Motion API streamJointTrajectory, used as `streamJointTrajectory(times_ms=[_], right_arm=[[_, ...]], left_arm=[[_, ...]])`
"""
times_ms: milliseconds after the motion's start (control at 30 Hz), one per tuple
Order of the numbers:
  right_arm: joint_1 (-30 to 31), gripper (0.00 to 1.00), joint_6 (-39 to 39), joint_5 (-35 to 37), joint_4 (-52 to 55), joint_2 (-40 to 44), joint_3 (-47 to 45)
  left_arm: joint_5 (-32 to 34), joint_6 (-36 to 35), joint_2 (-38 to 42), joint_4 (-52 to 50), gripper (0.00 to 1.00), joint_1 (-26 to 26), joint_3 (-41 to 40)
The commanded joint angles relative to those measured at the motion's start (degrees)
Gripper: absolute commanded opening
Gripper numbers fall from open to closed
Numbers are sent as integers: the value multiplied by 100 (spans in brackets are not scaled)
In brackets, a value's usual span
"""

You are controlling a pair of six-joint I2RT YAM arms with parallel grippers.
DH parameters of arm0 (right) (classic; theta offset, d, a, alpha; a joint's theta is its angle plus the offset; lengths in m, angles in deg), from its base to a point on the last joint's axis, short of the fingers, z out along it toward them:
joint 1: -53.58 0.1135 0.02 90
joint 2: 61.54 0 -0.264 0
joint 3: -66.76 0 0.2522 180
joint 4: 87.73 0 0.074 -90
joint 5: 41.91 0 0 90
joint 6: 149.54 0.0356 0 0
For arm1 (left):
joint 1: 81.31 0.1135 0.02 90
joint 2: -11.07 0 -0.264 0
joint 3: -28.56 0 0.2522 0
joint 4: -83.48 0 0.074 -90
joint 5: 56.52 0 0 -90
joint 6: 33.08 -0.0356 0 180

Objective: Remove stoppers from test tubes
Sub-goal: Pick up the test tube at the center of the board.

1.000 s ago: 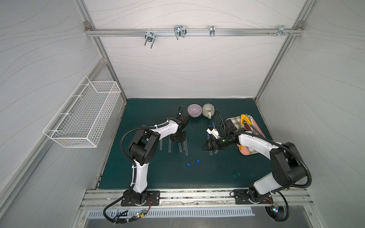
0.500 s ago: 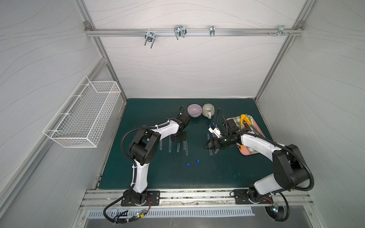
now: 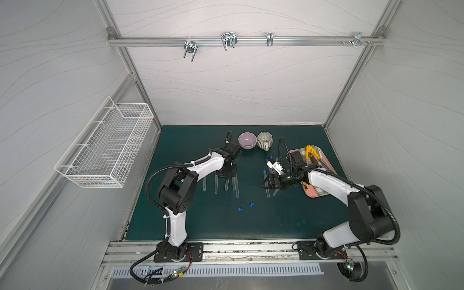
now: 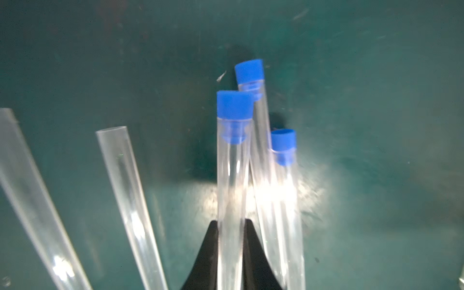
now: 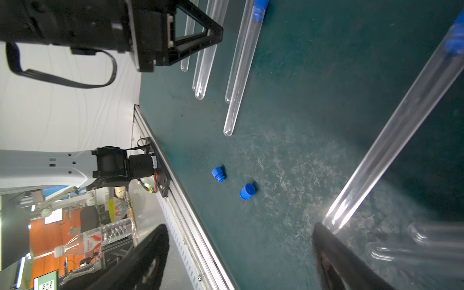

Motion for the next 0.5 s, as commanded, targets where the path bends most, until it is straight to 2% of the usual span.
streamJointTrajectory(times_ms=[0,200,300,467], right_arm=[[-118,89,55,-433,-142,159,-43],[-234,89,91,-774,-134,162,59],[-243,88,148,-1021,-246,118,82],[-243,87,358,-1386,-554,13,83]], left_arm=[[-94,-455,538,105,3,9,-130],[-519,-1307,1288,-113,5,-71,-389],[-462,-1937,1691,-105,5,-353,-620],[-718,-2393,2256,266,5,-878,-1076]])
